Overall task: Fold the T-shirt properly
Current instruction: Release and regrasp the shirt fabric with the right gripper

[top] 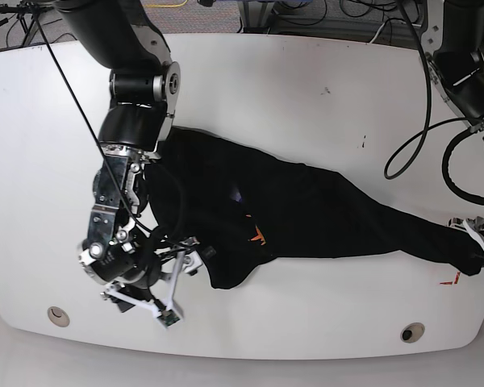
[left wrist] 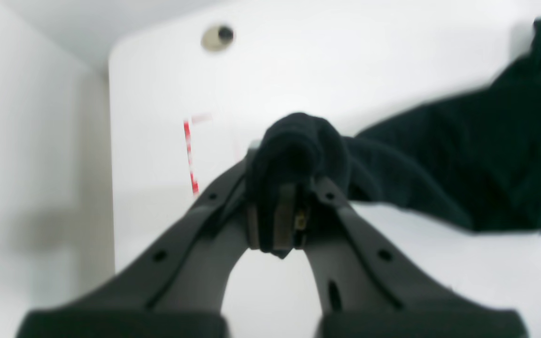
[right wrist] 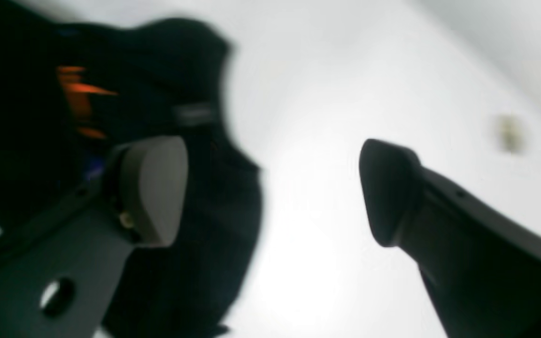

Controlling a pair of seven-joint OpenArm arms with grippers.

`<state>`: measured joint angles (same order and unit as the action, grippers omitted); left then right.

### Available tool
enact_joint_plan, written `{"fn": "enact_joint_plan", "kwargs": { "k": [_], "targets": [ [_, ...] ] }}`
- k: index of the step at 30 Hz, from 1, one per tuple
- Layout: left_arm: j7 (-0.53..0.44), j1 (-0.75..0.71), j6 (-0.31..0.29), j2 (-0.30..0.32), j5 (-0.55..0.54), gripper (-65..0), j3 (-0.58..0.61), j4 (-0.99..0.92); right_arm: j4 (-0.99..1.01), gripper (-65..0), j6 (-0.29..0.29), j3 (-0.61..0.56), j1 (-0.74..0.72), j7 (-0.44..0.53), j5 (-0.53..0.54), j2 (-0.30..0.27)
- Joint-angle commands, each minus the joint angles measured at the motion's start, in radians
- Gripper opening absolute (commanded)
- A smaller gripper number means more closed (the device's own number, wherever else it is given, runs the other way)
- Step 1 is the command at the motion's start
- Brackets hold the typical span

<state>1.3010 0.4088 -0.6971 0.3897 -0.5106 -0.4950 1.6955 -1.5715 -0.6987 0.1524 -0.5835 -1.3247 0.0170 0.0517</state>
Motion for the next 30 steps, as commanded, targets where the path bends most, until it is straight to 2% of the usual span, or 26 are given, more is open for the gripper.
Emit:
{"fn": "enact_joint_plan", "kwargs": {
  "k": [1,8,20,22,30],
  "targets": [
    [-0.059,-0.004,-0.001,0.020,-0.012,-64.5,-0.018,0.010,0.119,-14.1,0.001,0.004,-0.062,0.028,0.123,-0.013],
    [-0.060,-0.032,-0.001,0.021,-0.009,-64.5,-0.039,0.015,0.210,-15.0,0.001,0.008,-0.062,0.058,0.170,-0.020],
    [-0.023,-0.053,-0.001,0.024,-0.001,-64.1,-0.116,0.014,0.350,-11.2,0.001,0.024,-0.072,0.204,0.100,-0.024],
    [-0.023,-0.058,-0.001,0.022,-0.008,-64.3,-0.185,0.010,0.426,-9.9,0.001,0.005,-0.098,0.235,0.044,-0.028],
    [-0.023,-0.079,-0.001,0.021,-0.006,-64.2,-0.203,0.009,0.524,-10.7,0.001,0.054,-0.134,0.280,0.046,-0.038]
  ]
}}
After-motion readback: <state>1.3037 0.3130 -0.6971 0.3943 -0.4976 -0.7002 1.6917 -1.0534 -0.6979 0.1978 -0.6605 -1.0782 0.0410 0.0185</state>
